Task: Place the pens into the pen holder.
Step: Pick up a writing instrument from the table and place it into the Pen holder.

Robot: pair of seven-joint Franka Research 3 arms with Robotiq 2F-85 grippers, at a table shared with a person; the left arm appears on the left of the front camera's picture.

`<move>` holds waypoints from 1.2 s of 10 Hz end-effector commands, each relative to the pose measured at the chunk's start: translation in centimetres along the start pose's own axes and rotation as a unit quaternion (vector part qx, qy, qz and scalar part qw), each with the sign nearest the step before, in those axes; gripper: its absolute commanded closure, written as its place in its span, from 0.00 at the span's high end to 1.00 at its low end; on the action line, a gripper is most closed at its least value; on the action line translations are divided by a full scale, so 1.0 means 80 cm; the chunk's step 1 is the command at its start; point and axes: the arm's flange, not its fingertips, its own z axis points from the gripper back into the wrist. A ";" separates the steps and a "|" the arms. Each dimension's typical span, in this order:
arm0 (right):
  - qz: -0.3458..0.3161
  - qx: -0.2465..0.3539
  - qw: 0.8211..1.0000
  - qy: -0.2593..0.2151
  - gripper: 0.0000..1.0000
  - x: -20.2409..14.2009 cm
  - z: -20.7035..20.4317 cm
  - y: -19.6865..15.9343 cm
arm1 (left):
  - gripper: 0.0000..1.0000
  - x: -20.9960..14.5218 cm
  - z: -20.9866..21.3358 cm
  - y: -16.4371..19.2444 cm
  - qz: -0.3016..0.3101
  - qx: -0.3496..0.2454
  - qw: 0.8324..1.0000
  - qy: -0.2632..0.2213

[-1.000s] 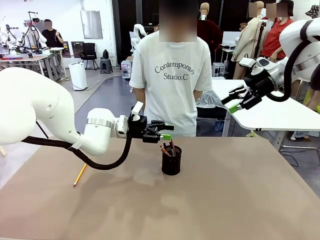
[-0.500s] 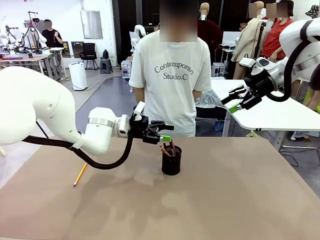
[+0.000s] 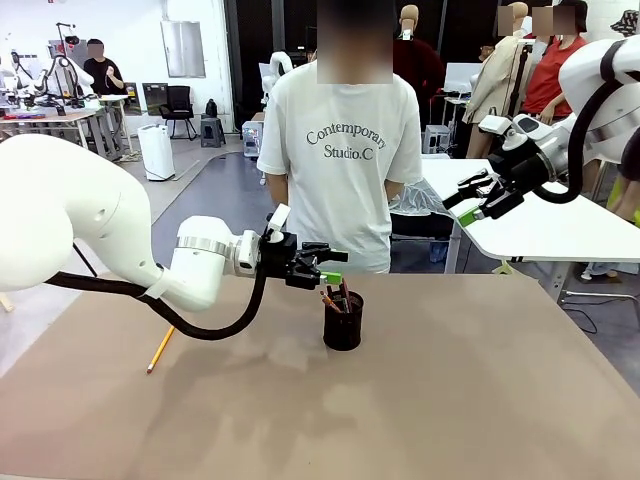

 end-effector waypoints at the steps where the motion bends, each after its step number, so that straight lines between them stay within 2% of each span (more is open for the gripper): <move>1: 0.001 -0.001 1.000 0.002 1.00 0.003 0.001 -0.003 | 1.00 0.000 0.000 0.000 0.000 0.000 1.000 0.000; 2: 0.001 -0.001 1.000 0.002 1.00 0.003 0.001 -0.003 | 1.00 0.026 0.018 -0.021 -0.002 -0.031 0.999 0.011; 5: 0.001 -0.001 1.000 0.002 1.00 0.003 0.001 -0.003 | 1.00 0.094 0.046 -0.058 0.025 0.012 0.990 0.135; 6: 0.001 -0.001 1.000 0.002 1.00 0.003 0.001 -0.003 | 1.00 0.111 0.051 -0.067 0.048 0.015 0.987 0.154; 7: 0.001 -0.001 1.000 0.002 1.00 0.003 0.001 -0.003 | 1.00 0.126 0.056 -0.076 0.089 0.018 0.976 0.200; 8: 0.001 -0.001 1.000 0.002 1.00 0.003 0.001 -0.003 | 1.00 0.145 0.059 -0.091 0.113 0.050 0.952 0.281; 9: 0.001 -0.001 1.000 0.002 1.00 0.003 0.001 -0.003 | 1.00 0.167 0.066 -0.101 0.124 0.078 0.931 0.334; 10: 0.001 -0.001 1.000 0.002 1.00 0.003 0.001 -0.003 | 1.00 0.185 0.069 -0.113 0.145 0.103 0.902 0.393; 11: 0.001 -0.001 1.000 0.002 1.00 0.003 0.001 -0.003 | 1.00 0.199 0.074 -0.127 0.180 0.127 0.858 0.463; 12: 0.001 -0.001 1.000 0.002 1.00 0.003 0.001 -0.003 | 1.00 0.203 0.081 -0.134 0.220 0.144 0.820 0.508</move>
